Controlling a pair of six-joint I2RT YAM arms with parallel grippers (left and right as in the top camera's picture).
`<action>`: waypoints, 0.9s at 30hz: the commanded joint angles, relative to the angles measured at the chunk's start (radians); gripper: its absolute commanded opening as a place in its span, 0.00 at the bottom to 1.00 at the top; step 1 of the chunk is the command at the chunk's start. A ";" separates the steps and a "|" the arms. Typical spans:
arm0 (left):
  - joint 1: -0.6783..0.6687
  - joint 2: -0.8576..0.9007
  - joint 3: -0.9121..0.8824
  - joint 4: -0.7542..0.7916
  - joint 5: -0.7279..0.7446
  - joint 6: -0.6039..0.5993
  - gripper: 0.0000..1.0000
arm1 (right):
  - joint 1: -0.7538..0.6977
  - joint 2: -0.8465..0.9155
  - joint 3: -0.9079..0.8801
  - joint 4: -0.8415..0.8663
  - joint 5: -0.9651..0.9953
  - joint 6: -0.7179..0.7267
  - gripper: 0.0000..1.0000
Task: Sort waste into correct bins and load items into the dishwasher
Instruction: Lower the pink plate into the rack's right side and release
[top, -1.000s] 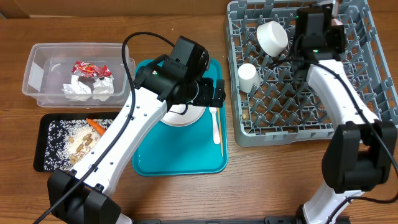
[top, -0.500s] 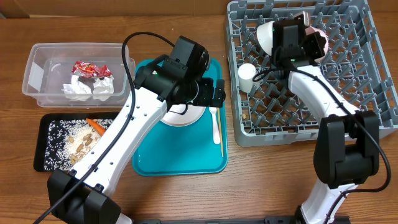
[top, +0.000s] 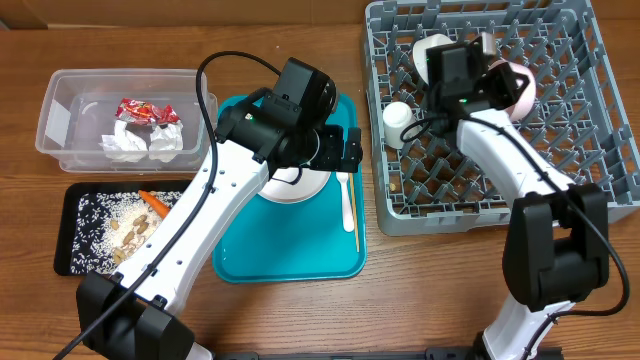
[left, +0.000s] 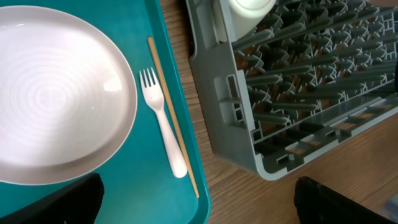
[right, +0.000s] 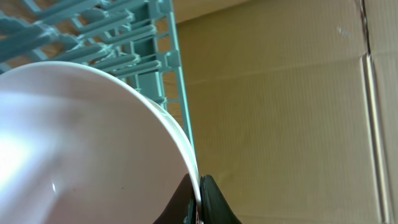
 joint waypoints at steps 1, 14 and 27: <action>-0.001 -0.009 0.002 0.001 0.008 0.001 1.00 | 0.053 -0.026 -0.005 -0.053 0.009 0.077 0.04; -0.001 -0.009 0.002 0.001 0.008 0.001 1.00 | 0.107 -0.026 -0.006 -0.319 -0.051 0.287 0.04; -0.001 -0.009 0.002 0.001 0.008 0.001 1.00 | 0.192 -0.026 -0.006 -0.374 -0.043 0.286 0.05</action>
